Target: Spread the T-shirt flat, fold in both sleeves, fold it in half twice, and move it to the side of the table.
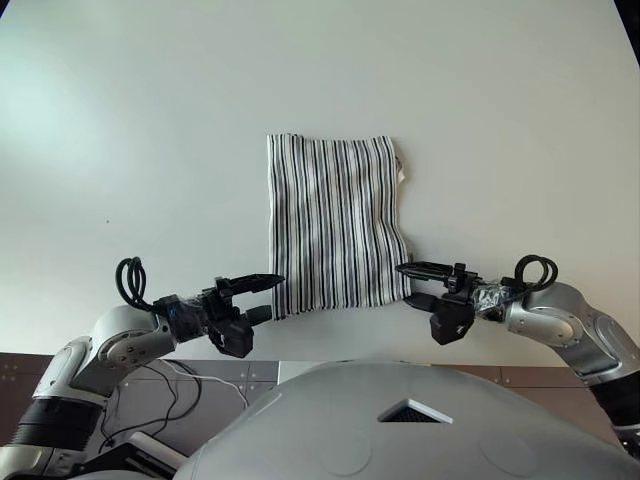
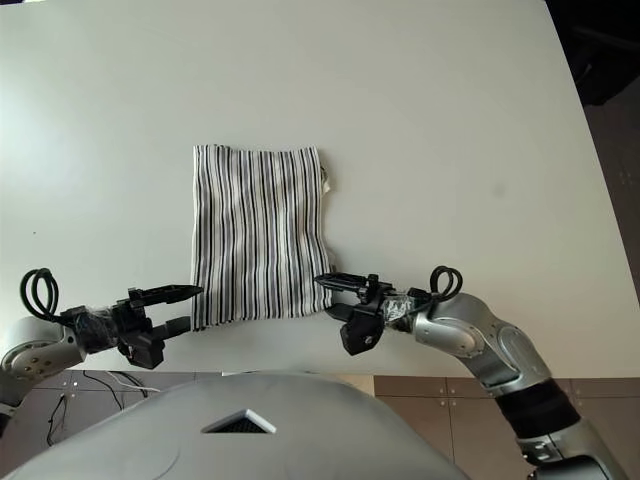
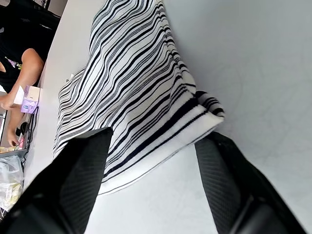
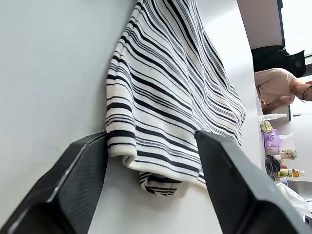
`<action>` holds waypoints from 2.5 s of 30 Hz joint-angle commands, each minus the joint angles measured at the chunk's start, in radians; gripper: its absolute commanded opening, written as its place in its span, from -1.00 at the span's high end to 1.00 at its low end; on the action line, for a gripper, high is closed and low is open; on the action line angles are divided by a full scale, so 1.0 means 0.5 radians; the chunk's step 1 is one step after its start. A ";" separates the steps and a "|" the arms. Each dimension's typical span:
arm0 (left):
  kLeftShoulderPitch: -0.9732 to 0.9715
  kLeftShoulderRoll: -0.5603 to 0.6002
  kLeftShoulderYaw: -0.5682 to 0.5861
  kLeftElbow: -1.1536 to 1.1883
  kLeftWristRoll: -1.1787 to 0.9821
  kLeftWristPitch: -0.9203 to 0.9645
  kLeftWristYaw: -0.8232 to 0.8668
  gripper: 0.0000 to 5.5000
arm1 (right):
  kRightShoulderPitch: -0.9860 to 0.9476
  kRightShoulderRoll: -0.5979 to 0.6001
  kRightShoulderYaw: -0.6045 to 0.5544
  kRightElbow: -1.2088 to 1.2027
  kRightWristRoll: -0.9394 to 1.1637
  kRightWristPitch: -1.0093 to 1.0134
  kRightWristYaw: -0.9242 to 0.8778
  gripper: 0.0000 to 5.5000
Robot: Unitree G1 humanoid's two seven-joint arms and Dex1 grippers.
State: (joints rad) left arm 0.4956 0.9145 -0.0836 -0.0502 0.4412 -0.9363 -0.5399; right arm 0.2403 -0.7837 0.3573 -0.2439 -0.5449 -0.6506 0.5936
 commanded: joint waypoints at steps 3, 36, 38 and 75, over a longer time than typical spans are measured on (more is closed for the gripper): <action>0.089 0.052 -0.120 0.091 0.249 0.015 -0.002 0.27 | -0.114 -0.037 0.001 0.071 0.046 -0.006 0.038 -0.14; 0.132 0.159 -0.175 -0.200 -0.495 0.503 -0.064 0.96 | 0.087 -0.102 -0.071 -0.085 0.443 0.214 0.132 0.95; 0.254 0.218 -0.122 -0.460 -0.815 0.751 -0.180 0.96 | 0.186 -0.144 -0.118 -0.242 0.643 0.369 0.214 0.95; -1.712 -0.868 -0.069 0.597 -1.166 2.128 -0.146 0.96 | -1.539 0.944 -0.117 1.621 0.812 1.367 -0.090 0.95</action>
State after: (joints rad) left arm -0.2919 0.5048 -0.1313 0.2156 -0.1392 0.1399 -0.6096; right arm -0.4695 -0.3334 0.3024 0.4758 -0.1179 0.0431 0.5810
